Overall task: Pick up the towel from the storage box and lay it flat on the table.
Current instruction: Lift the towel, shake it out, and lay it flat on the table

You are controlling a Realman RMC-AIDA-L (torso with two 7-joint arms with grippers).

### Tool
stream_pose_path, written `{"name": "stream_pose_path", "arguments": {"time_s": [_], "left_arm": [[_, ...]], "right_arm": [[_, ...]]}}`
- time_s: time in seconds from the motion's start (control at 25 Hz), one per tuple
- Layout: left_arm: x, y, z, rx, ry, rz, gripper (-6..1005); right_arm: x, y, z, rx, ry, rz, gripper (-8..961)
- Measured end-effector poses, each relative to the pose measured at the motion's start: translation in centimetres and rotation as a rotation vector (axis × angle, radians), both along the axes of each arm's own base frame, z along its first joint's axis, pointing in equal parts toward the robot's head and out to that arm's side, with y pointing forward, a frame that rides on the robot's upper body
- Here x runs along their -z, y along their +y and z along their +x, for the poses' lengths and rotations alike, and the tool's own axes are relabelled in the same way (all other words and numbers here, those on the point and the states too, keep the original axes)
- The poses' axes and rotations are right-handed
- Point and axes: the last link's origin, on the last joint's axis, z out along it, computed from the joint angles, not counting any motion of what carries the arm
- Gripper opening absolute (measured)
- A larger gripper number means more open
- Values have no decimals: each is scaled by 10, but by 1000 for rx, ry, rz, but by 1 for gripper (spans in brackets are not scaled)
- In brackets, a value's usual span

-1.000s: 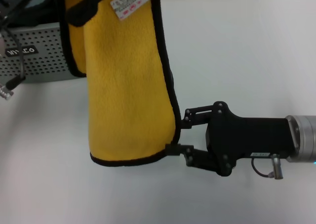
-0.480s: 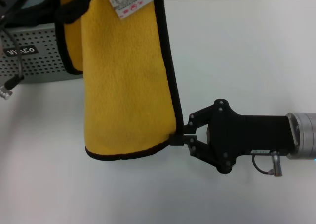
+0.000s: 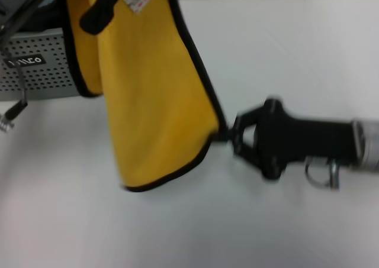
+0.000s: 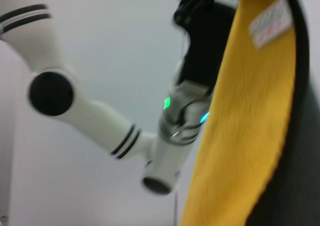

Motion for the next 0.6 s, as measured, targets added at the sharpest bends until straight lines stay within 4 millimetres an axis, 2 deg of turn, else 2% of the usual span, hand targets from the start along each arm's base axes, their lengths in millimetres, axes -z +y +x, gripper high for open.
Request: {"name": "stream_pose_path", "arguments": {"time_s": [0.16, 0.36, 0.44, 0.6], "left_arm": [[11, -9, -35, -184, -22, 1, 35], [25, -40, -82, -421, 10, 54, 66], [31, -49, -93, -481, 34, 63, 96], [44, -61, -108, -584, 84, 72, 126]], "right_arm": [[-29, 21, -12, 15, 56, 81, 2], [-72, 41, -37, -36, 54, 212, 0], [-89, 47, -50, -48, 20, 282, 0], [-108, 55, -82, -79, -63, 373, 2]]}}
